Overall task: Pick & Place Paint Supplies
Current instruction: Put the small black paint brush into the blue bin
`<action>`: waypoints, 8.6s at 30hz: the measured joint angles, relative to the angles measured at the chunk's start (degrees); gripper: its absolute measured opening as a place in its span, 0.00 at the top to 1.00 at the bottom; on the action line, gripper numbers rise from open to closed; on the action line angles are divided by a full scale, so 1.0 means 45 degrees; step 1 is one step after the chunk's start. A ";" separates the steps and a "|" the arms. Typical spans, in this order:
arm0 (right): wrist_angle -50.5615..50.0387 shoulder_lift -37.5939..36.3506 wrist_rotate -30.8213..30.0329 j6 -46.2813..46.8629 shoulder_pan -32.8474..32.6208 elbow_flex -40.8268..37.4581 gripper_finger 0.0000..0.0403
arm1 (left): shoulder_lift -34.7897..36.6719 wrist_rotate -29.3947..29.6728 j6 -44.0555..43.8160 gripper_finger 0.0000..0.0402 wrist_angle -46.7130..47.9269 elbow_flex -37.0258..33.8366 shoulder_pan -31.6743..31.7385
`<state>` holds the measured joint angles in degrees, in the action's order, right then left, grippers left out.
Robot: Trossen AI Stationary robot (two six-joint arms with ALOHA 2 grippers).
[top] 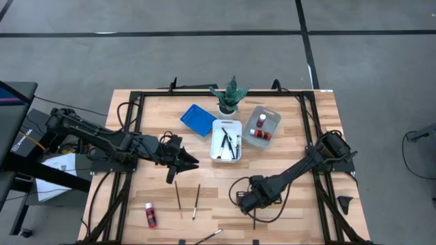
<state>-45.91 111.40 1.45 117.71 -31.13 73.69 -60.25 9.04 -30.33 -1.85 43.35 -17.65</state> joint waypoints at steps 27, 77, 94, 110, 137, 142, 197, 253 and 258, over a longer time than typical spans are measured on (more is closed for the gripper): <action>0.0262 0.0495 -0.0024 0.0107 -0.0044 0.0010 0.71 | 0.0000 0.0010 0.0005 0.76 0.0000 0.0000 0.0000; -0.0332 -0.0559 -0.4435 -0.0206 -0.0563 0.1456 1.00 | 0.0000 -0.0253 -0.0034 0.76 0.0729 0.0000 -0.0010; 0.0000 -0.0076 -0.2359 -0.3276 0.1393 0.1446 0.76 | 0.0000 -0.0301 -0.0131 0.76 0.0792 0.0000 -0.0010; 0.0207 0.0886 -0.1292 -0.3050 0.1428 0.1447 0.68 | -0.0005 -0.0262 -0.0131 0.76 0.0918 0.0000 -0.0107; 0.0125 0.1151 -0.1422 -0.2919 0.1534 0.1443 0.70 | -0.0005 -0.0308 -0.0325 0.76 0.0981 0.0000 -0.0097; 0.0408 0.1451 -0.1277 -0.2926 0.1533 0.1462 0.70 | -0.0005 -0.0301 -0.0325 0.76 0.0981 0.0000 -0.0097; -0.0664 0.1209 -0.7352 -0.5686 0.1010 0.6082 1.00 | -0.0500 -0.0408 -0.0602 0.76 0.3719 0.0005 -0.1476; 0.2058 0.1156 -0.6800 -1.0832 0.1943 0.7325 1.00 | -0.4201 0.0117 -0.0379 0.98 -0.0447 -0.0019 -0.1797; 0.2134 0.1156 -0.7295 -1.0857 0.1882 0.7325 0.97 | -0.4197 0.0083 -0.0382 0.99 -0.0475 -0.0015 -0.1810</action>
<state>-36.31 116.60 -31.38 68.86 -22.66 106.65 -79.13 9.41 -32.04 -3.99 43.29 -25.79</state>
